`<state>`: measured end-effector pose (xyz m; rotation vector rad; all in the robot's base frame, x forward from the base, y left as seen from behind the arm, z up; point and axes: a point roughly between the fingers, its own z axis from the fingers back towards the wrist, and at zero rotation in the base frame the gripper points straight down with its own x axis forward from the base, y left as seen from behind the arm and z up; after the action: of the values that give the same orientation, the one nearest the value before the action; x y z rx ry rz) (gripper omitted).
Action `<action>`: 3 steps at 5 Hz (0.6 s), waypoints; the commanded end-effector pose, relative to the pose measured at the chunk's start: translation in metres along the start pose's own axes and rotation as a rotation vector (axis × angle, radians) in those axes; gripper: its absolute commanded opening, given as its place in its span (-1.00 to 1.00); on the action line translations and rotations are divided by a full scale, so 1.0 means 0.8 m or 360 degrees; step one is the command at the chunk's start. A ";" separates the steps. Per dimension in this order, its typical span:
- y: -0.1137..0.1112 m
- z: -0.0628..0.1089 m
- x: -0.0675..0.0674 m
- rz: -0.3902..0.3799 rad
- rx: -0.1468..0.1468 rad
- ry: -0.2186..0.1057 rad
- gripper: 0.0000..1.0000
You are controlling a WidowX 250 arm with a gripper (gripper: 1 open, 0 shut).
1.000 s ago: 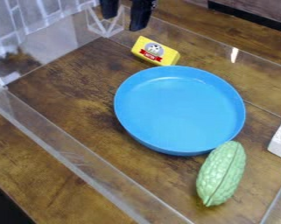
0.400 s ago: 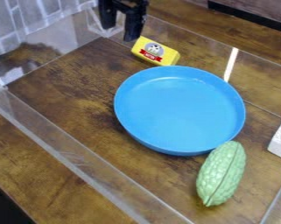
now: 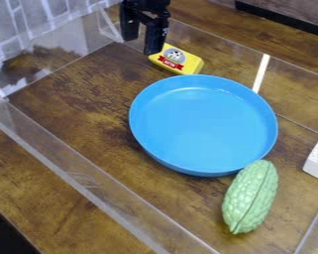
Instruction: Remove the yellow block from inside the blue tray and put it on the table
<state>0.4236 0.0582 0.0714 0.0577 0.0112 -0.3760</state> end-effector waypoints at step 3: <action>-0.003 0.007 0.006 -0.0163 0.0050 -0.0055 1.00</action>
<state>0.4203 0.0463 0.0466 0.0521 0.0450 -0.4887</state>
